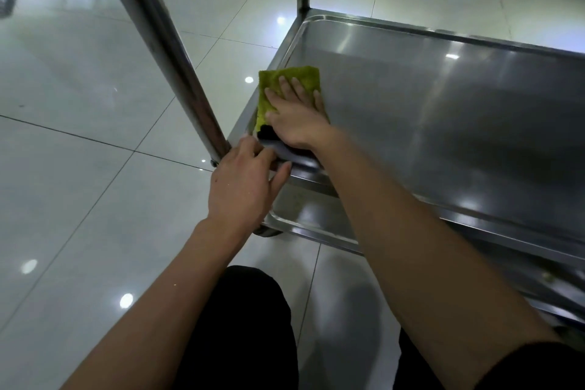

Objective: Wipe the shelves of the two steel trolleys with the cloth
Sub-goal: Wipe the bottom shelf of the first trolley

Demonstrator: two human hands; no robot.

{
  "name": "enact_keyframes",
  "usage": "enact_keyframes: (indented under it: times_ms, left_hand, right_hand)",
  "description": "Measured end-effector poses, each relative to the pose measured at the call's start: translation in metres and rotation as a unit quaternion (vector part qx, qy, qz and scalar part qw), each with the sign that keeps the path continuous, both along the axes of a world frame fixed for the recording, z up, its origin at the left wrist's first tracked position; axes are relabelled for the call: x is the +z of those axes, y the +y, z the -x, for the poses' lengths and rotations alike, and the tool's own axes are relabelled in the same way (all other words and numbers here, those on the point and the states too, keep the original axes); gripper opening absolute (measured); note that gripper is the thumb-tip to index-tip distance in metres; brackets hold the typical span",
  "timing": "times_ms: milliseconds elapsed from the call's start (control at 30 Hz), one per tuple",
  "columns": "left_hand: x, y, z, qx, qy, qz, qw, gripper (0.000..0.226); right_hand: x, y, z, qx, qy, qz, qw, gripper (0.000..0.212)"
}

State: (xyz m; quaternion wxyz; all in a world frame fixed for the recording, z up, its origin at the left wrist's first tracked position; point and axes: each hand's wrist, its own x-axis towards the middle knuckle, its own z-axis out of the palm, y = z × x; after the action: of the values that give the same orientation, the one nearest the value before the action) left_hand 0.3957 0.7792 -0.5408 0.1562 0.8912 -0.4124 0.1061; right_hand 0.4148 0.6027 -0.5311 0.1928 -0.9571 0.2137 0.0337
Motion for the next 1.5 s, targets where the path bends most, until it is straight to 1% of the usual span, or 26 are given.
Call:
enact_keyframes:
  times_ms: [167, 233, 300, 367, 433, 500, 567, 667, 733, 800, 1067, 1267, 1500]
  left_hand:
    - [0.006, -0.003, 0.005, 0.016, 0.013, -0.020, 1.000, 0.032]
    - [0.010, -0.007, 0.006, 0.004, 0.011, -0.034, 0.999, 0.027]
    - [0.016, -0.018, 0.014, -0.045, 0.000, -0.051, 0.998, 0.023]
    - [0.026, -0.041, 0.034, -0.122, 0.009, -0.054, 0.991, 0.023]
    - [0.035, -0.070, 0.062, -0.184, 0.032, -0.067, 0.980, 0.028]
    - [0.038, -0.096, 0.089, -0.224, 0.034, -0.090, 0.970, 0.036]
    - [0.036, -0.111, 0.107, -0.250, 0.034, -0.107, 0.962, 0.042]
    - [0.028, -0.119, 0.117, -0.270, 0.037, -0.120, 0.955, 0.036]
    - [0.021, -0.121, 0.117, -0.273, 0.046, -0.112, 0.955, 0.036]
    - [0.017, -0.123, 0.116, -0.271, 0.050, -0.094, 0.957, 0.036]
    - [0.013, -0.123, 0.119, -0.259, 0.056, -0.053, 0.963, 0.036]
    - [0.016, -0.124, 0.119, -0.255, 0.063, -0.048, 0.964, 0.036]
    - [0.019, -0.128, 0.130, -0.259, 0.061, -0.060, 0.962, 0.030]
  right_hand:
    - [-0.005, -0.031, 0.051, -0.045, 0.001, 0.032, 0.998, 0.056]
    - [-0.009, -0.047, 0.083, -0.070, 0.004, 0.058, 0.996, 0.056]
    - [-0.011, -0.062, 0.117, -0.090, 0.017, 0.079, 0.993, 0.055]
    - [-0.010, -0.076, 0.149, -0.115, 0.027, 0.076, 0.990, 0.056]
    - [-0.007, -0.087, 0.180, -0.148, 0.029, 0.071, 0.986, 0.056]
    - [-0.004, -0.100, 0.211, -0.175, 0.033, 0.074, 0.981, 0.055]
    - [-0.004, -0.115, 0.244, -0.199, 0.041, 0.079, 0.976, 0.055]
    - [-0.004, -0.137, 0.289, -0.216, 0.078, 0.123, 0.966, 0.054]
    - [-0.002, -0.147, 0.315, -0.259, 0.069, 0.122, 0.956, 0.054]
    - [-0.003, -0.150, 0.334, -0.275, 0.061, 0.123, 0.952, 0.055]
    - [-0.007, -0.134, 0.354, -0.287, 0.028, 0.102, 0.952, 0.055]
    - [0.002, -0.107, 0.360, -0.278, 0.025, 0.077, 0.957, 0.054]
    - [0.002, -0.092, 0.356, -0.285, 0.021, 0.102, 0.953, 0.053]
